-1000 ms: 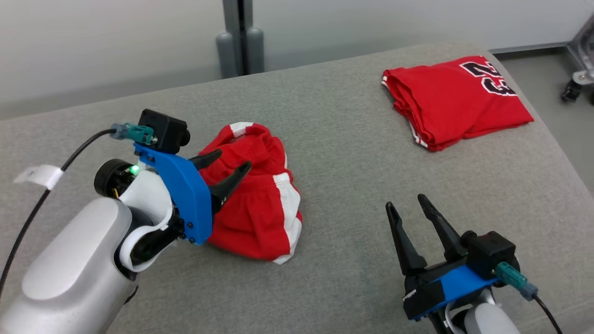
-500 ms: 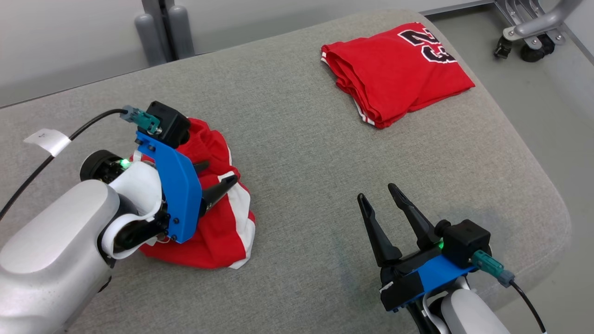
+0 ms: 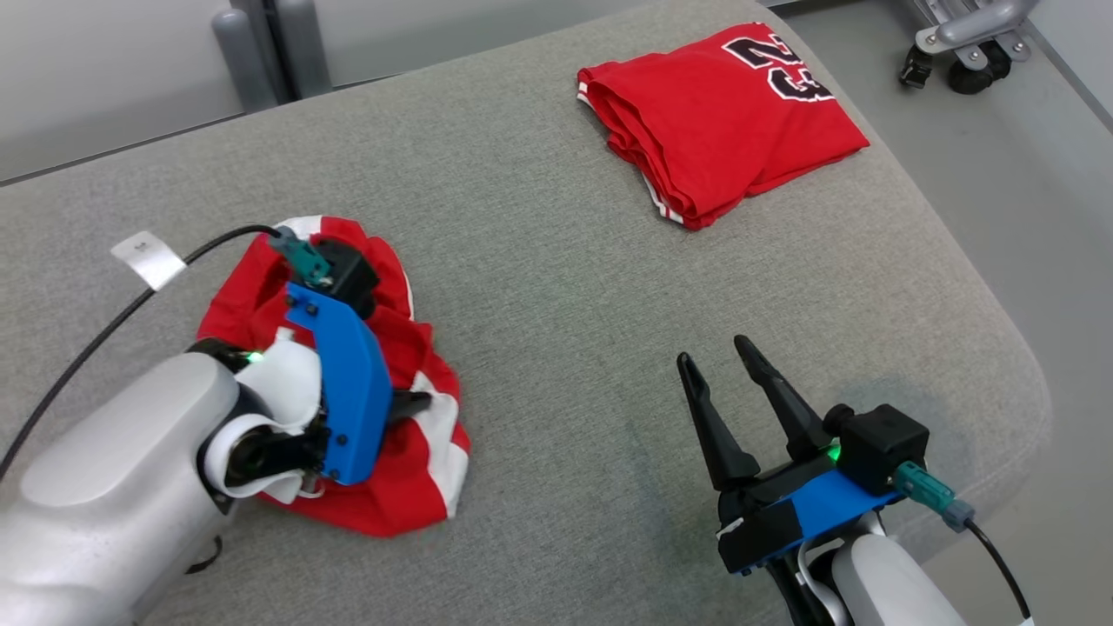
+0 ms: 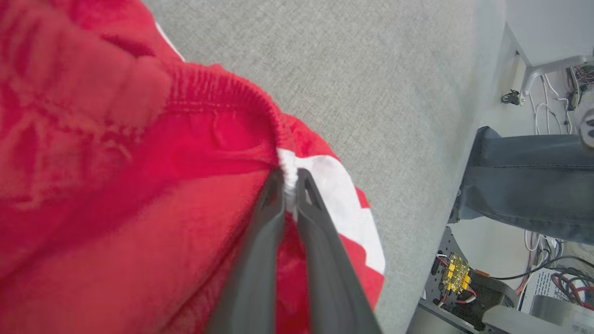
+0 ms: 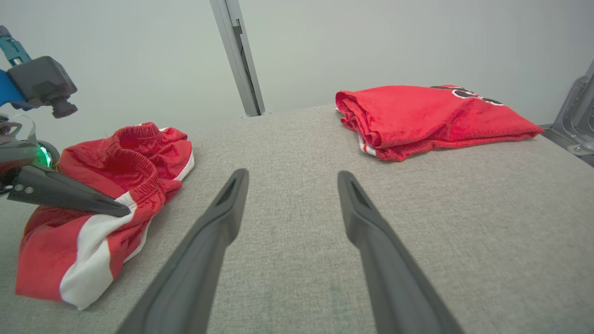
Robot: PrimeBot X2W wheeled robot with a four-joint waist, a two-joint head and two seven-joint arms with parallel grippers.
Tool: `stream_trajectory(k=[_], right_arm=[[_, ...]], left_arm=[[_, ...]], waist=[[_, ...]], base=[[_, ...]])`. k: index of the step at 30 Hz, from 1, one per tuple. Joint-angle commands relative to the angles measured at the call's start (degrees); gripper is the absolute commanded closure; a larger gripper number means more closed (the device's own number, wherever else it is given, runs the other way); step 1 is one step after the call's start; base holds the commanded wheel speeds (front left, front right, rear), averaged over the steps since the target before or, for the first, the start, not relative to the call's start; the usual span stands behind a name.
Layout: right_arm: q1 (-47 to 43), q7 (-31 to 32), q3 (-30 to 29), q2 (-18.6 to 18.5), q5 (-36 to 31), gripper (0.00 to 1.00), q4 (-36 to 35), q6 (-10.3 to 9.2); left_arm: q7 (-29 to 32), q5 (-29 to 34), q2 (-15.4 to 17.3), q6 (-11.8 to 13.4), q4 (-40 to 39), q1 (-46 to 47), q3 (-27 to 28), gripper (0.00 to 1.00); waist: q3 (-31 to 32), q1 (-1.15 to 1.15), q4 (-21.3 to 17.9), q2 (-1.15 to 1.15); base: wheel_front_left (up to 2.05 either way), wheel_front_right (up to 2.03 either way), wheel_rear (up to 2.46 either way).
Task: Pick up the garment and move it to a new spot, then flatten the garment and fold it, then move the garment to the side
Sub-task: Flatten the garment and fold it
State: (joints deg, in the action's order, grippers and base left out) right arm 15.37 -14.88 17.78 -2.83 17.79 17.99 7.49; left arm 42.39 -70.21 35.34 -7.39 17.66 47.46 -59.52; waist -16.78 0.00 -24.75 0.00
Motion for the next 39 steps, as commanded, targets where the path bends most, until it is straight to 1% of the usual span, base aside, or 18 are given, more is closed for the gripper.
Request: stream_trajectory(k=[1, 4, 9, 12, 19, 21, 23, 28, 31, 35, 38, 39], right_arm=[[0.58, -0.42, -0.57, -0.13, -0.03, 0.0, -0.37, 0.01], [0.57, -0.38, -1.01, -0.11, -0.43, 0.0, -0.56, 0.01], [0.78, -0.37, -1.27, -0.14, -1.08, 0.0, -0.44, 0.01], [0.35, -0.37, -1.93, -0.12, -1.76, 0.0, -0.15, 0.01], [-1.35, -0.38, -3.47, -0.12, -3.47, 0.0, 0.55, 0.01], [-1.71, -0.38, -3.75, -0.14, -3.86, 0.0, 0.69, 0.01], [-1.92, -0.38, -3.99, -0.14, -3.9, 0.0, 0.71, 0.01], [-2.02, -0.06, -4.33, -0.13, -4.52, 0.0, 0.67, 0.01], [-1.99, 0.21, -4.52, -0.13, -4.86, 0.0, 0.5, 0.01], [-1.99, 0.68, -4.58, -0.15, -5.13, 0.0, 0.1, 0.01], [-2.37, 1.03, -4.74, -0.14, -5.28, 0.0, -0.07, 0.02], [-2.57, 1.05, -4.85, -0.14, -5.3, 0.0, -0.1, 0.01]], left_arm=[[0.15, -0.91, -0.62, -0.06, -1.02, 1.03, -0.08, 1.0], [-3.64, -0.88, -1.67, -0.07, -3.41, 2.6, 0.75, 1.0], [-14.93, -2.51, -4.24, -0.07, -7.86, 5.67, 4.64, 1.0], [-20.46, -3.32, -4.76, -0.07, -11.34, 8.01, 6.02, 1.0], [-32.03, -4.64, -3.68, -0.07, -17.91, 10.82, 7.91, 1.0], [-33.71, -5.46, -2.54, -0.07, -19.27, 9.43, 7.06, 1.0], [-34.03, -6.52, -0.83, -0.07, -19.92, 6.91, 5.08, 1.0], [-32.1, -8.2, 4.54, -0.07, -17.6, 0.05, -0.51, 1.0], [-31.0, -4.84, 7.62, -0.06, -12.85, -2.59, -4.07, 1.0], [-33.9, -0.43, 8.13, 1.75, -5.54, -5.29, -6.3, 1.0], [-37.63, 2.63, 6.76, 3.45, -0.73, -7.17, -7.3, 1.0], [-39.42, 4.66, 6.25, 4.24, 0.86, -7.34, -7.61, 1.0]], waist=[[0.03, 0.0, 0.37, 0.0], [0.21, 0.0, 1.37, 0.0], [1.44, 0.0, 3.2, 0.0], [2.57, 0.0, 4.63, 0.0], [4.99, 0.0, 8.9, 0.0], [5.51, 0.0, 10.21, 0.0], [5.84, 0.0, 11.57, 0.0], [6.22, 0.0, 14.79, 0.0], [6.31, 0.0, 16.42, 0.0], [6.61, 0.0, 18.03, 0.0], [7.1, 0.0, 18.84, 0.0], [7.29, 0.0, 19.09, 0.0]], base=[[0.0, 0.0, 0.0], [0.0, 0.0, 0.0], [0.0, 0.0, 0.0], [0.0, 0.0, 0.0], [0.0, 0.0, 0.0], [0.0, 0.0, 0.0], [0.0, 0.0, 0.0], [0.0, 0.0, 0.0], [0.0, 0.0, 0.0], [0.0, 0.0, 0.0], [0.0, 0.0, 0.0], [0.0, 0.0, 0.0]])
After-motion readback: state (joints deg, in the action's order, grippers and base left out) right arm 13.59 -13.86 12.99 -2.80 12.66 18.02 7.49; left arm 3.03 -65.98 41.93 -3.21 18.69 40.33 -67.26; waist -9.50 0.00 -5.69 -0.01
